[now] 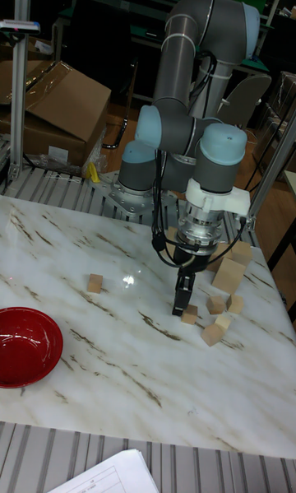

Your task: Stack the blocks into a pyramid shape

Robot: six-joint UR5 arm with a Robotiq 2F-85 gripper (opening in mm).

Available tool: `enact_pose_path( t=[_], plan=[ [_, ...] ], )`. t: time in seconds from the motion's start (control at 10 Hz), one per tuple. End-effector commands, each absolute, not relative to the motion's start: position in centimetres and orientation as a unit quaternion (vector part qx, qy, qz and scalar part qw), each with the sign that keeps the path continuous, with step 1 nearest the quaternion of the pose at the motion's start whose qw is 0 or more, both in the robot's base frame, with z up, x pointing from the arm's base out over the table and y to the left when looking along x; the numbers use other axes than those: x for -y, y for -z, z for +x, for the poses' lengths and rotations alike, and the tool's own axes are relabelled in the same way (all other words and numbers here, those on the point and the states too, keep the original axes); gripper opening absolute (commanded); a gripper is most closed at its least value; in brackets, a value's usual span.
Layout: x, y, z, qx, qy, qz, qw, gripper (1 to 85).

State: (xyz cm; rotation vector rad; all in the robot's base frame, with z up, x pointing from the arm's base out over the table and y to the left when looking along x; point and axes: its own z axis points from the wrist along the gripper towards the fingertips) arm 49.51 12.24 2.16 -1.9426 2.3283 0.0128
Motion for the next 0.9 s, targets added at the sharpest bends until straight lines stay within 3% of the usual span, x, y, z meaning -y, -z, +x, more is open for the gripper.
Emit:
enact_pose_path(
  t=[0.0,0.8],
  plan=[
    [-12.3,-2.1,50.1,-0.765,-0.019,-0.642,0.057,60.7],
    [-15.4,-2.1,50.5,-0.771,-0.017,-0.633,0.064,60.7]
  ],
)
